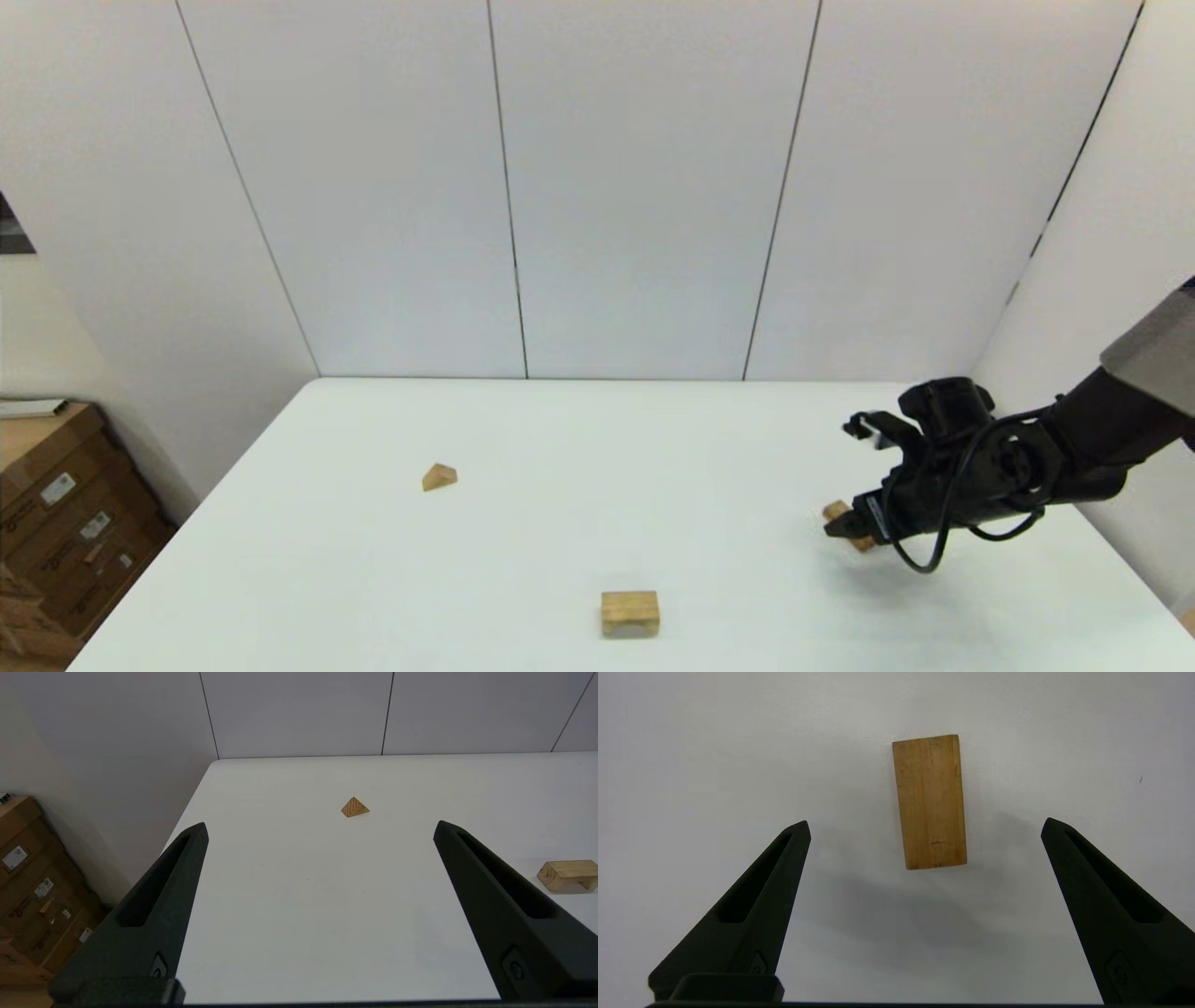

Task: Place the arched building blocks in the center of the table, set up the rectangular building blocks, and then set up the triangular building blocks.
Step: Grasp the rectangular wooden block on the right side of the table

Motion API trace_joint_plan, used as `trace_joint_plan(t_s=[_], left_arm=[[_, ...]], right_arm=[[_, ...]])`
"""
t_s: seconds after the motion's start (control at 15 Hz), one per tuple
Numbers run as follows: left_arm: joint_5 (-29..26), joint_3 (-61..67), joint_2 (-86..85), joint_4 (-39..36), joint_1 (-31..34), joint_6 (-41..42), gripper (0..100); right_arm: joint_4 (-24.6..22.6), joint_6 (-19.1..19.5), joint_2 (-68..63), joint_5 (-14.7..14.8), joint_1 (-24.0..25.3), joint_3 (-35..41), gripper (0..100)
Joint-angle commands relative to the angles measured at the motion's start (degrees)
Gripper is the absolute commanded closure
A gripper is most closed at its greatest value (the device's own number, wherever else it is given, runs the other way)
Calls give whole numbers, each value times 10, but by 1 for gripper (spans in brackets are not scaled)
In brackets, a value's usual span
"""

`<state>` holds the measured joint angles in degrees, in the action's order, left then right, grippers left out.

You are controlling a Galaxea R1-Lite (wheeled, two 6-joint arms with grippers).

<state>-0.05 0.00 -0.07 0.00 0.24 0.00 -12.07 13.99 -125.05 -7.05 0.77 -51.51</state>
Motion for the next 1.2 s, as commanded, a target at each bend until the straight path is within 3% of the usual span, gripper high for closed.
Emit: trace_joint_plan(t_s=[0.07,0.47,0.6,1.2], left_arm=[[0,0,1,0,0,0,0],[0,0,1,0,0,0,0],[0,0,1,0,0,0,0],[0,0,1,0,0,0,0]], right_arm=[[-11,2,-21,14,6,-4,0],[-11,1,-32,20,23,-4,0],[-12,1,-35,36,27,-5,0],[-14,-3,-39,34,26,-12,0]])
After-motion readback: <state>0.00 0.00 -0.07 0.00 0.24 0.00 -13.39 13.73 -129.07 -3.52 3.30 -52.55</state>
